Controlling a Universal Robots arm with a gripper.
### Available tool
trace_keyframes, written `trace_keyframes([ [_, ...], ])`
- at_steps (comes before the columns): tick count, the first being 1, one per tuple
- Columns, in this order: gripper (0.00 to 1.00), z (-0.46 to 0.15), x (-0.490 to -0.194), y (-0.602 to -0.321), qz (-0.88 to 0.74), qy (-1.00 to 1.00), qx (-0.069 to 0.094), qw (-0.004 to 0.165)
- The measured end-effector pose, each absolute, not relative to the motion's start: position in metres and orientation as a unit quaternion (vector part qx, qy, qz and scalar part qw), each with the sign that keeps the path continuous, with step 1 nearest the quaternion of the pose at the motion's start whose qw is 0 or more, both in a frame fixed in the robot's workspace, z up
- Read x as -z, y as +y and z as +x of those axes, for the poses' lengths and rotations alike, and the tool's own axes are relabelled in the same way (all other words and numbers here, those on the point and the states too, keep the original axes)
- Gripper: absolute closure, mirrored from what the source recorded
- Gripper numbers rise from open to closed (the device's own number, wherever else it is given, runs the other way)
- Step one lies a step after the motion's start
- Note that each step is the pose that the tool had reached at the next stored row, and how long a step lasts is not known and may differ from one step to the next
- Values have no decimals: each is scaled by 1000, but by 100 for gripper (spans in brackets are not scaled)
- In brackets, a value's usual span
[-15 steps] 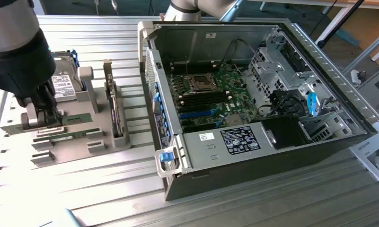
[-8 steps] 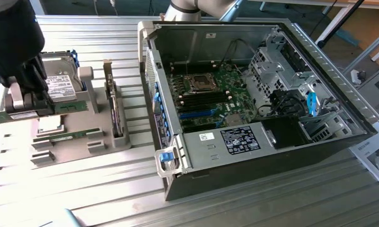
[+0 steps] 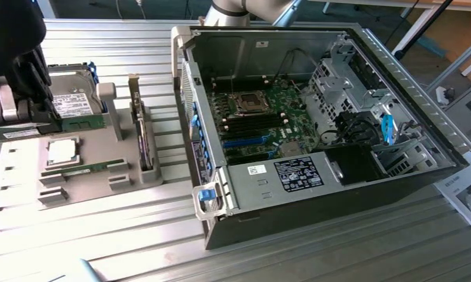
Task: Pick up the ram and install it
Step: 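Pick up the ram and move it above insertion slot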
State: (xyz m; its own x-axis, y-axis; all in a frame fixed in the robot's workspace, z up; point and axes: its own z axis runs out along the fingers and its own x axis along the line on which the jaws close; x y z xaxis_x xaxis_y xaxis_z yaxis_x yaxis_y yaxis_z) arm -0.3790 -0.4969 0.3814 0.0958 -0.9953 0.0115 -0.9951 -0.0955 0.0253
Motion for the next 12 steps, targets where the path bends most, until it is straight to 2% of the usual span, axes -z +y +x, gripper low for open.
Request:
trace_keyframes([
  [12, 86, -363, -381, -497, 739, -673, 4, 13],
])
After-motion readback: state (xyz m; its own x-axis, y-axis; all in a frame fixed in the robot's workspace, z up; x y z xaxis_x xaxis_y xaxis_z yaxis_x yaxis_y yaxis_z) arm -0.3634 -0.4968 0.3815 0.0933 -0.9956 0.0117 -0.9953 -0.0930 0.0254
